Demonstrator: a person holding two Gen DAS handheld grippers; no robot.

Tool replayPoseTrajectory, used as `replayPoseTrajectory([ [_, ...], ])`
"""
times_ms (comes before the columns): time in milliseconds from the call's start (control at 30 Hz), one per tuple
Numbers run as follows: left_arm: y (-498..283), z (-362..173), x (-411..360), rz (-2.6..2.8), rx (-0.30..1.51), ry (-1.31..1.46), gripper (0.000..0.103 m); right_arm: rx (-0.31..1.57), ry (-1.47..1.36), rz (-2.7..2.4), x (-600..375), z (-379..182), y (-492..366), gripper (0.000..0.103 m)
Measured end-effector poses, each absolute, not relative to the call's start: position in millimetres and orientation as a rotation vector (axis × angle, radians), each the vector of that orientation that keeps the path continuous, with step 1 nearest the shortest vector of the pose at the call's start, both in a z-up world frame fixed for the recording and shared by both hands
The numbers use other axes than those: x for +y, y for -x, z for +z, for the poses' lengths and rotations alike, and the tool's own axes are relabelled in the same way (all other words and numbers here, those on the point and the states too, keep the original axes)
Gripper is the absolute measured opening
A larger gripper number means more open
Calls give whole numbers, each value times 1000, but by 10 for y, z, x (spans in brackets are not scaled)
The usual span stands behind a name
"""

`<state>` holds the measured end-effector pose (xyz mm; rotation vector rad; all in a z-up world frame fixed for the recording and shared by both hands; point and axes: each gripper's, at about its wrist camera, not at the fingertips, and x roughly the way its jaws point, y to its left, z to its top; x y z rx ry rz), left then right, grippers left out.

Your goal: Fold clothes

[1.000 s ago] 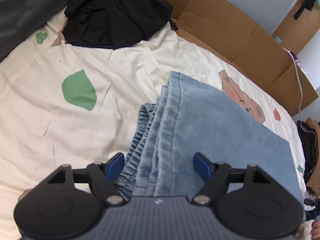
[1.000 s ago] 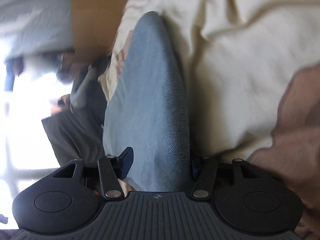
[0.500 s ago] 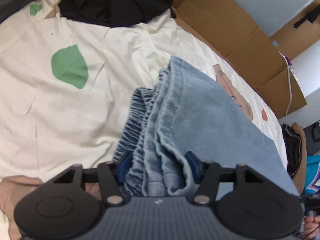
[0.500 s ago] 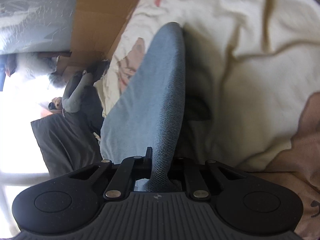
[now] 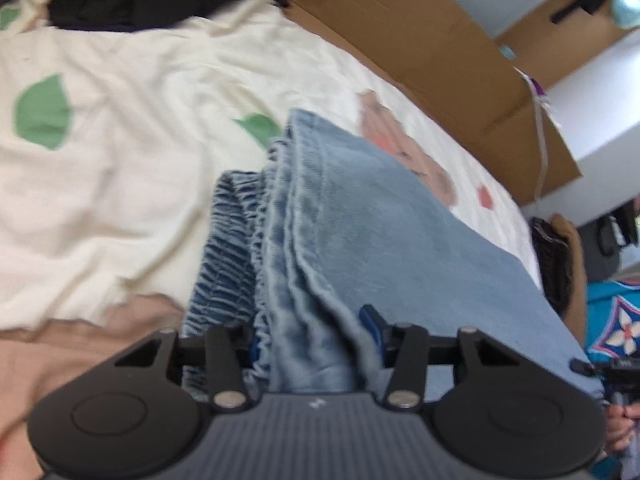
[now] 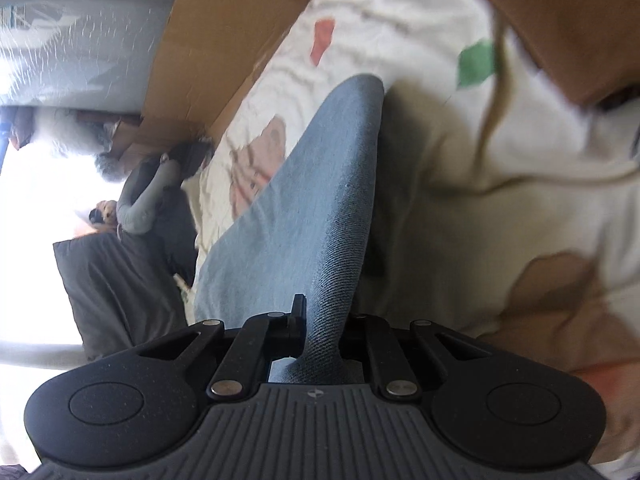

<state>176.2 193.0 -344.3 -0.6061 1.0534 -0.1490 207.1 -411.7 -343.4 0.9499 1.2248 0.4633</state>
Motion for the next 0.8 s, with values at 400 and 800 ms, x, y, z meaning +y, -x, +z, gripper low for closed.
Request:
replayPoseTrajectory([
  [400, -1693, -3326, 1700, -197, 1117, 396, 57, 1259, -924, 349, -4384, -3670, -1995, 9],
  [800, -1584, -3220, 1795, -176, 1123, 316, 54, 1254, -945, 269, -4393, -3918, -1742, 23],
])
